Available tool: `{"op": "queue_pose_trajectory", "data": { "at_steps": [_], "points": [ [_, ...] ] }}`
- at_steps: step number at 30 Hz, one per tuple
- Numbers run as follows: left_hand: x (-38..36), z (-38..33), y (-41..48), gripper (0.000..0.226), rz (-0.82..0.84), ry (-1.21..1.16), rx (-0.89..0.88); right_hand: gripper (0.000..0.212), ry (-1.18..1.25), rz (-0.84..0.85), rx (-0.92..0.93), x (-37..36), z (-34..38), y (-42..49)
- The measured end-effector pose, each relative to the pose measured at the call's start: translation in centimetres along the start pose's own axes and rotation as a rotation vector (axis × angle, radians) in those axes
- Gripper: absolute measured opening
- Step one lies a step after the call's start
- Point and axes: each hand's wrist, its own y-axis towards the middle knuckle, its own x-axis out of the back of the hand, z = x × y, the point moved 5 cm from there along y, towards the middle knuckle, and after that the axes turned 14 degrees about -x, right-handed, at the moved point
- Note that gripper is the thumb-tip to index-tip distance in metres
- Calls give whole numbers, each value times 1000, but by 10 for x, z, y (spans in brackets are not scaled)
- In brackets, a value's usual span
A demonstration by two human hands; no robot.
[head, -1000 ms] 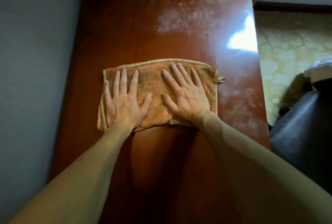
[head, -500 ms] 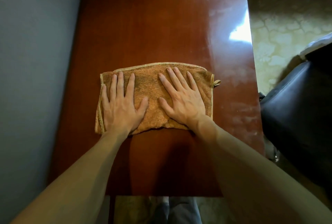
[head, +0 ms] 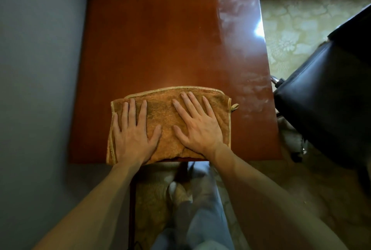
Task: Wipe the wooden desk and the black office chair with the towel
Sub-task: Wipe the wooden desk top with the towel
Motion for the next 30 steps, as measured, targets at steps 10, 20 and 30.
{"op": "queue_pose_trajectory", "data": {
  "at_steps": [10, 20, 30],
  "points": [
    [-6, -5, -9, 82, -34, 17, 15, 71, 43, 11, -1, -1, -2, -9],
    [-12, -60, -39, 87, -43, 2, 36, 72, 75, 37, 42, 2, -42, -61],
    [-18, -138, -35, 89, 52, 23, -88, 73, 42, 78, -25, 16, -118, -104]
  ]
}}
